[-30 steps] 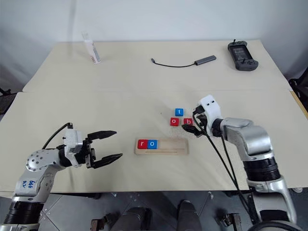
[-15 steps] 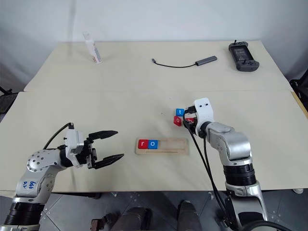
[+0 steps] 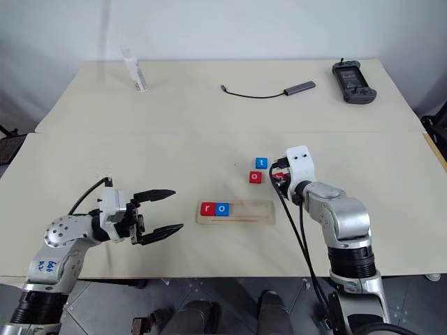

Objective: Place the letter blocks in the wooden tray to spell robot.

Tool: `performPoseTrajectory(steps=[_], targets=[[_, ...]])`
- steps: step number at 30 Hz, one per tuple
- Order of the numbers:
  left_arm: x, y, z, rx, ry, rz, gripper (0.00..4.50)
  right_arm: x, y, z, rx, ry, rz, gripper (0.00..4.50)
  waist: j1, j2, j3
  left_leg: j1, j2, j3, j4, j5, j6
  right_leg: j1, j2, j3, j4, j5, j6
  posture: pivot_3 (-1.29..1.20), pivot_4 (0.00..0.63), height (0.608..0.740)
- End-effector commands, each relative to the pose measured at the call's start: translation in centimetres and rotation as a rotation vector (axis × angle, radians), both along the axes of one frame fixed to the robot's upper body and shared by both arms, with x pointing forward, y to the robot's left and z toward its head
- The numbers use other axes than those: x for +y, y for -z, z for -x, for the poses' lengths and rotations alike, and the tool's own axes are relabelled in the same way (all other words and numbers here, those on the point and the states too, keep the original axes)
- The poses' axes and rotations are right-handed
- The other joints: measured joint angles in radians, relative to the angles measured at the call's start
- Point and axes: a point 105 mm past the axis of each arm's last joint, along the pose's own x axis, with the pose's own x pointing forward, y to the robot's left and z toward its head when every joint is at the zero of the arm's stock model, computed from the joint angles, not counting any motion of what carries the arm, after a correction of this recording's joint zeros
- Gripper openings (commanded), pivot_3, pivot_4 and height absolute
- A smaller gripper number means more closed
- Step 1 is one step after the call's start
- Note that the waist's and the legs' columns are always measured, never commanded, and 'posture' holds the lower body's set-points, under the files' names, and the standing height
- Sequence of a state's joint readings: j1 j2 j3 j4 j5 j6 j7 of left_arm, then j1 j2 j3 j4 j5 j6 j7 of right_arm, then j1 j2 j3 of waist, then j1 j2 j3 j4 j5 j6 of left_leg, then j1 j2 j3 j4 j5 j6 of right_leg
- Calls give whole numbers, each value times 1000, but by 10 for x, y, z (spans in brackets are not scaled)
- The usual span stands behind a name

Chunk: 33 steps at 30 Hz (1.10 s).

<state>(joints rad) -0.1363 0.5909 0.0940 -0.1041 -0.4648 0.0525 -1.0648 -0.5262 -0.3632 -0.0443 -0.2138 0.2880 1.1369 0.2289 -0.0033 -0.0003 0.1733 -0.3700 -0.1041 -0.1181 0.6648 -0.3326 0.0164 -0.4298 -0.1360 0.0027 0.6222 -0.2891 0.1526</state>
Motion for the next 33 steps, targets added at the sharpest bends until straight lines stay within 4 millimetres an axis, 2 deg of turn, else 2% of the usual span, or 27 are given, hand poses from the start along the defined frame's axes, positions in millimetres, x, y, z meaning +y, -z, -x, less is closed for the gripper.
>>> performPoseTrajectory(steps=[1,4,8,16,20,25,30,33], targets=[[-7,-2,2,-15,34,5,4500,-6,-1,5,-11,2,4,1465,0,0,0,0,0,0,0,0,0,0,0,0,0,0,0,0,150,740],[-10,-1,-3,-15,49,4,4500,-12,-8,7,-40,20,-3,1465,1,0,0,0,0,0,0,0,0,0,0,0,0,0,0,0,150,740],[-17,-1,-9,-18,79,9,4500,-26,-15,19,-53,57,10,1465,5,0,0,-1,-1,0,0,0,0,0,0,0,0,0,0,0,150,740],[-25,2,-22,-5,144,7,4500,-49,-11,70,-19,177,13,1465,1,0,0,-1,0,0,-1,0,0,0,0,0,0,0,0,0,150,740],[-24,3,-26,-3,159,0,4500,-41,1,91,29,210,-38,1465,1,0,0,0,0,0,-1,0,0,-1,1,1,0,0,0,0,150,740],[-28,3,-25,-3,183,0,4500,-32,11,95,44,230,-68,1465,2,0,0,0,-1,0,0,0,0,-1,1,2,1,0,0,0,150,740],[-27,2,-27,-8,183,-2,4500,-28,3,88,-1,199,-93,3151,1,0,0,0,-1,0,0,0,0,-1,1,2,1,0,0,0,150,740],[-26,2,-26,-13,179,-3,4500,-28,-3,90,-10,108,-76,4119,1,0,0,0,-1,0,0,0,0,-1,1,2,1,0,0,0,150,740]])
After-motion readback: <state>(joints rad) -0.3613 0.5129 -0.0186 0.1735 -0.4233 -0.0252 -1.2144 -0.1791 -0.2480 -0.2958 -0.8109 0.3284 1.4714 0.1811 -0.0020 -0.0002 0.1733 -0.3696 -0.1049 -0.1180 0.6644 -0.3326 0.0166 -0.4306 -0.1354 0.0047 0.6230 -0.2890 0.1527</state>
